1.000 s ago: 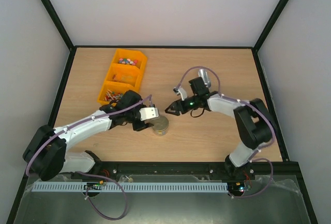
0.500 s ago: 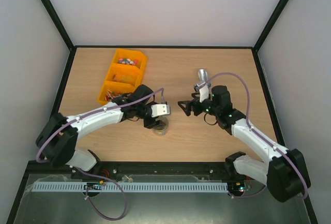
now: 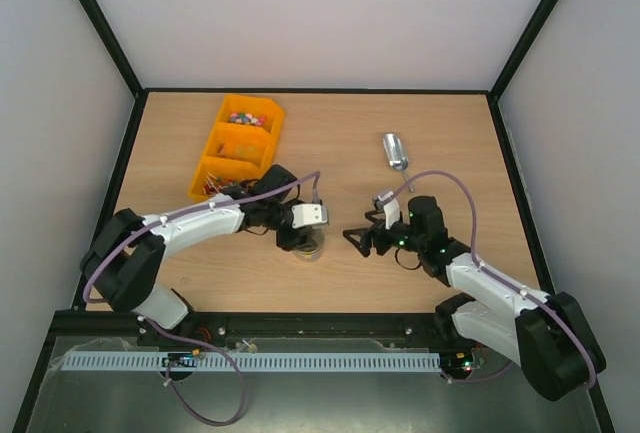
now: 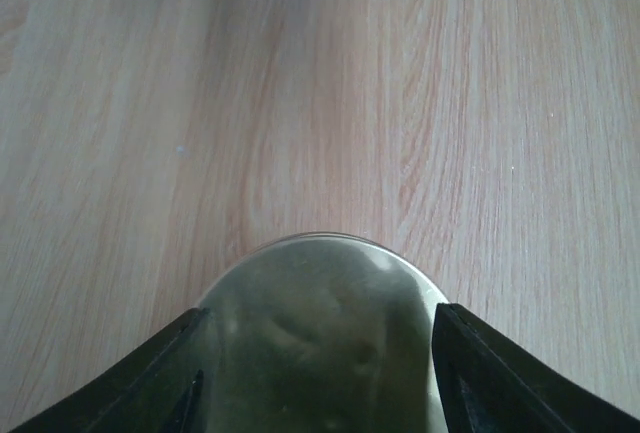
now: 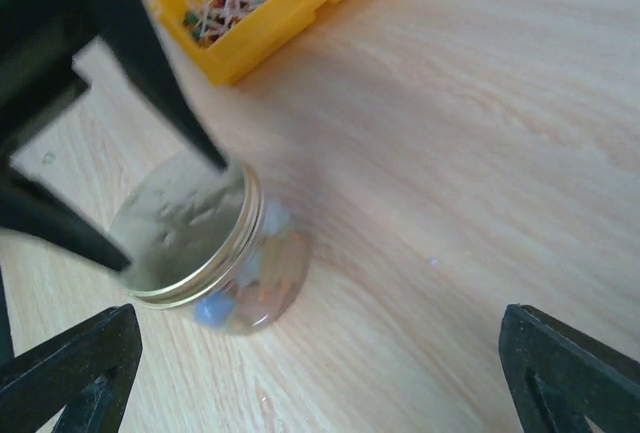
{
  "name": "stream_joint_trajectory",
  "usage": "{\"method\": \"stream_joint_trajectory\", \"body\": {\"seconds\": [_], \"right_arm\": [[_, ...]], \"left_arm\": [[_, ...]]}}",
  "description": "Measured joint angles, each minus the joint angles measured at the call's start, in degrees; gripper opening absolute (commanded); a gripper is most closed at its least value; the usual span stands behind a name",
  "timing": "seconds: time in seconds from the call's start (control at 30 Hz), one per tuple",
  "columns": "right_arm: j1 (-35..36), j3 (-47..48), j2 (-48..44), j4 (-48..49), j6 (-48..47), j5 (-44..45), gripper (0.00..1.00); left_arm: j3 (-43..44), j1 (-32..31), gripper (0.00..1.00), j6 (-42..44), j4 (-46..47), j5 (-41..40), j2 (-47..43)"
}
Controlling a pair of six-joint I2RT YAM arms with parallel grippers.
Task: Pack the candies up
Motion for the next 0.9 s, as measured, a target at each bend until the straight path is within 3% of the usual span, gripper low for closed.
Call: {"method": "stream_joint_trajectory", "body": {"seconds": [0.1,0.37,0.7,0.8,0.9], "right_arm": [[2.95,-3.08,2.27,5.9,-0.39,0.39,0.99],[9.94,-3.65,12.09,16.46,-4.26,1.79,0.98],[13.29,-6.21,16.87,21.66,-9.79,3.02,0.99],[14.99,-6.84,19.89,23.98,-10.38,4.68,0.99],[16.2,-6.99,23.1,27.82,-10.84,6.36,0.99]], "left_arm": [[1.66,2.08,0.66,-1.33,-1.81,1.16,-1.22],[0.94,7.21,0.54,0.61,-3.5,2.27,-8.55],[-4.55,2.38,0.5,2.69,-2.05,-0.44,-5.03],[-4.61,2.6,0.53,3.93,-1.77,-0.96,-4.98],[-4.55,3.39,0.63,5.38,-2.86,-1.07,-5.79]]}}
